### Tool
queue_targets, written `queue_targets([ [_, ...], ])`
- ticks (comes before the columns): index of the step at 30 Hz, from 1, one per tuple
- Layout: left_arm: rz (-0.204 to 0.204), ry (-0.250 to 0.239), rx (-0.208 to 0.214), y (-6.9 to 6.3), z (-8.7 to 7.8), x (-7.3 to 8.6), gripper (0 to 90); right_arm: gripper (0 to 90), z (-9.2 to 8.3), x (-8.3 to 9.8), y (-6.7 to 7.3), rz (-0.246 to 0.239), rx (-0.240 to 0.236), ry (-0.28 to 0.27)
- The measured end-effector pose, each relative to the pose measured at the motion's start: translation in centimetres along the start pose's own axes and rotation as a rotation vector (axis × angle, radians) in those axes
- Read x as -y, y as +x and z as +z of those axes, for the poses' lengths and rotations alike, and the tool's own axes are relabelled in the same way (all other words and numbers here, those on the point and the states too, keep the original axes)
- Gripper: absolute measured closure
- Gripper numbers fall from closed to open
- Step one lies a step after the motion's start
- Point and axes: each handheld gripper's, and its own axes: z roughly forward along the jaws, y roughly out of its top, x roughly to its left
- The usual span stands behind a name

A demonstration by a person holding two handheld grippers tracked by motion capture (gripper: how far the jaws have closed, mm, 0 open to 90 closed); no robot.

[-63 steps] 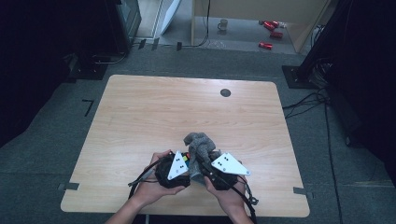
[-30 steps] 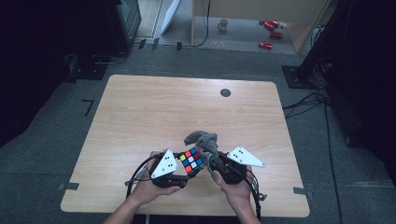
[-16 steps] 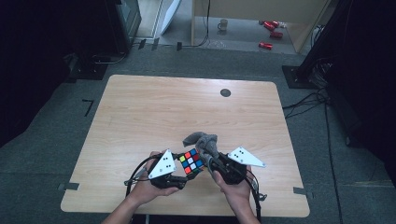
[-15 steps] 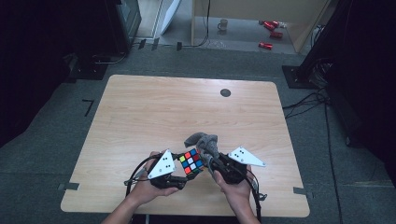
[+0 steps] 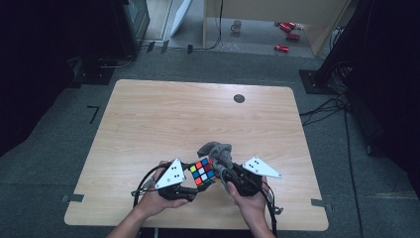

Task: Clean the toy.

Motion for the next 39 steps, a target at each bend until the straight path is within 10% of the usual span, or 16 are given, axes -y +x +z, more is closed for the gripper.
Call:
queue_targets([
  [3, 0.018, 0.054, -0.002, -0.3, 0.8, 0.4, 34.9, 78.4, -0.4, -0.7, 1.1, -0.034, -0.028, -0.038],
  [14, -0.013, 0.010, -0.014, 0.2, 0.2, 0.1, 34.9, 78.3, -0.2, -0.3, 0.2, 0.015, -0.020, -0.017],
  [18, -0.006, 0.042, -0.010, -0.4, 0.9, 0.5, 34.9, 78.1, -0.9, -1.3, 1.8, -0.045, -0.031, -0.042],
  [25, -0.057, -0.011, 0.025, 0.8, -0.2, 0.3, 34.9, 78.3, 0.1, 0.1, -0.1, 0.062, -0.013, 0.024],
  [30, -0.018, 0.017, 0.000, 0.0, 0.5, 0.5, 34.9, 78.1, -0.4, -0.8, 1.2, 0.006, -0.020, -0.014],
  [39, -0.063, -0.050, 0.012, 1.0, -0.6, 0.5, 34.9, 78.3, 0.4, 0.3, -0.1, 0.124, -0.020, 0.026],
])
